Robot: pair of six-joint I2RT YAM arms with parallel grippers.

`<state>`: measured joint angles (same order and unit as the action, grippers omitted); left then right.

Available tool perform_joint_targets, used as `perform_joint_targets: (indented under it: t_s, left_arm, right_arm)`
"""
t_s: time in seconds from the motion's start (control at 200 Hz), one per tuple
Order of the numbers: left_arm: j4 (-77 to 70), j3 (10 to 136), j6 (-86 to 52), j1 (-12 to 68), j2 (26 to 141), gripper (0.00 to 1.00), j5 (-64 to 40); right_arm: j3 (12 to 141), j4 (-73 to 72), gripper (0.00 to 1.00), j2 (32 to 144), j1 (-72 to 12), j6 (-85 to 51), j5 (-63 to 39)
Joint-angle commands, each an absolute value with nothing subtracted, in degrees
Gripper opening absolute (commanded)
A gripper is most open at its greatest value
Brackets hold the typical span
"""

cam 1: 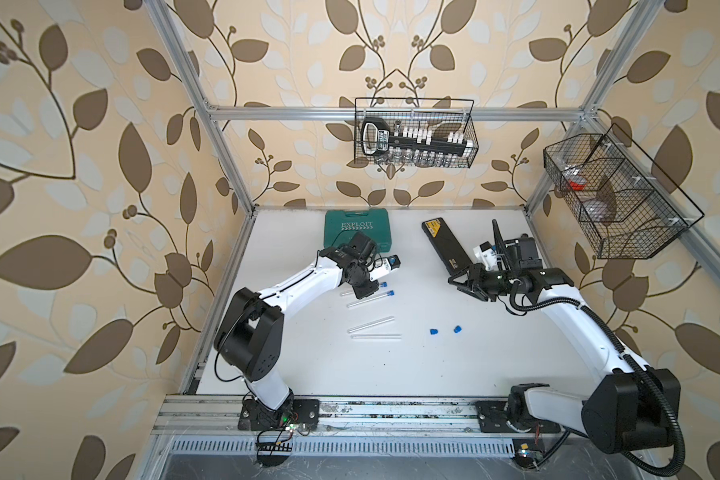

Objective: Insert stoppers into test tubes
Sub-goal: Place the test tube at the center of the board, then pick up the test tube at the center of the board.

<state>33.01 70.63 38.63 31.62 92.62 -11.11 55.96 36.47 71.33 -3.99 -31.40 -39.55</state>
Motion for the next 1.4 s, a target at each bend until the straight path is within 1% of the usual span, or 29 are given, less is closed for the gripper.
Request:
perform_joint_targets:
  t_s: [0.0, 0.09, 0.33, 0.48, 0.995, 1.224, 1.394]
  left_arm:
    - [30.46, 66.45, 36.12, 31.25, 88.17, 0.26, -21.12]
    - [29.99, 62.93, 34.77, 32.56, 87.00, 0.25, -20.91]
    - [28.97, 57.37, 33.95, 37.20, 87.20, 0.27, -14.74]
    - [26.84, 55.45, 32.84, 37.66, 88.87, 0.29, -15.31]
    - [24.86, 55.68, 32.76, 38.44, 95.96, 0.34, -14.95]
    - [24.45, 55.46, 33.40, 38.53, 97.29, 0.33, -11.31]
    - [23.72, 55.43, 33.38, 38.55, 97.86, 0.32, -10.91]
  right_arm:
    - [57.74, 37.35, 0.48, 70.93, -3.95, -30.06, -38.89]
    - [57.53, 36.79, 0.48, 70.57, -3.99, -30.38, -38.85]
    - [57.22, 36.61, 0.48, 70.64, -4.00, -30.40, -39.29]
    - [57.30, 36.65, 0.48, 70.88, -4.00, -30.39, -39.73]
    - [57.04, 36.39, 0.47, 71.19, -3.98, -30.76, -42.36]
    - [56.75, 36.13, 0.47, 71.36, -4.03, -30.72, -42.65]
    - [56.73, 36.04, 0.47, 71.50, -3.97, -30.84, -42.81]
